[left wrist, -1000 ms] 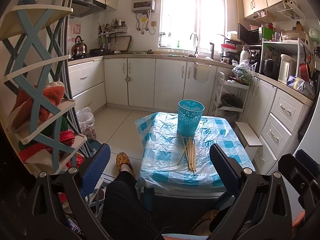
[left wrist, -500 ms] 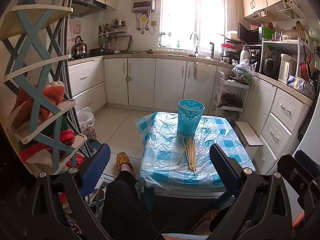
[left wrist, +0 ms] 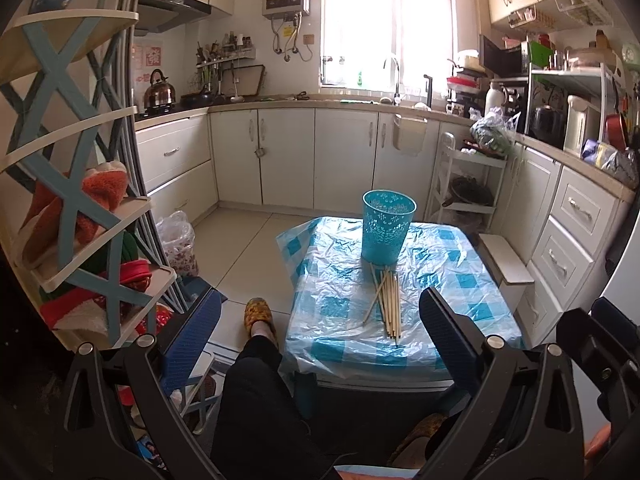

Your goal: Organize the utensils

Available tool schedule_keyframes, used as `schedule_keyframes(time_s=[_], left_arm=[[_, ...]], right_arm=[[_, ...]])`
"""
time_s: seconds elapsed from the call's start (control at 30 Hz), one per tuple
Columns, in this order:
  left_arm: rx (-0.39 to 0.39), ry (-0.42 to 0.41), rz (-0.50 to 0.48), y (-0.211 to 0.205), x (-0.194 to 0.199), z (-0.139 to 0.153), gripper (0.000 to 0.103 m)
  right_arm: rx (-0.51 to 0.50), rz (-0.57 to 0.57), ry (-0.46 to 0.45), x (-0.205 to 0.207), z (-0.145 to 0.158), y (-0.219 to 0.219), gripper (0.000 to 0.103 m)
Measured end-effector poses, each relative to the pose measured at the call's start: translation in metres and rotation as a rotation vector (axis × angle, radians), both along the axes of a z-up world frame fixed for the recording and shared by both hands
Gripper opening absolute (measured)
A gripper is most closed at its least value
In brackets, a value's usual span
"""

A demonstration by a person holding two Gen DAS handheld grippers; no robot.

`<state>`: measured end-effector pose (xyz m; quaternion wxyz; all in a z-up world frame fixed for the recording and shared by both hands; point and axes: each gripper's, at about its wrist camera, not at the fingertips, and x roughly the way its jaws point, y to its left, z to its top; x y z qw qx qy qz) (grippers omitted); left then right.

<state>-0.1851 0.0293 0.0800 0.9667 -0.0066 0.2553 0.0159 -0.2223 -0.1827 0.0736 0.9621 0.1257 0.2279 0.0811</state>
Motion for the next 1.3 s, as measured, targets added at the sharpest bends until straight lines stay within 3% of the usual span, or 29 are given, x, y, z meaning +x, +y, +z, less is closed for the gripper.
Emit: schedule_keyframes(time_s=[0.23,0.4,0.57,0.73,0.97,1.13,1.3], left_arm=[[0.018,0.033,-0.001,-0.011,0.04,-0.009,0.095],[0.012,0.089,-0.004,-0.018,0.082,-0.031,0.095],[0.005,0.172,-0.045,-0.027,0.134,-0.065,0.095],[0.011,0.202,-0.086,-0.044,0.182,-0.097,0.095],[0.136,0.314,-0.153,-0.087,0.274,-0.166,0.094],[0.137,0.406,-0.208,-0.11,0.325,-0.213,0.076],[0.124,0.457,-0.256,-0.126,0.363,-0.239,0.067]], right_arm=[[0.014,-0.006,0.082,0.035,-0.01,-0.01,0.097],[0.005,-0.04,0.114,0.066,-0.03,-0.027,0.097],[-0.025,-0.092,0.211,0.106,-0.061,-0.043,0.097],[-0.019,-0.111,0.277,0.146,-0.093,-0.053,0.097],[0.005,-0.142,0.345,0.181,-0.124,-0.065,0.097],[0.02,-0.154,0.392,0.196,-0.148,-0.071,0.097],[0.027,-0.154,0.428,0.217,-0.168,-0.076,0.097]])
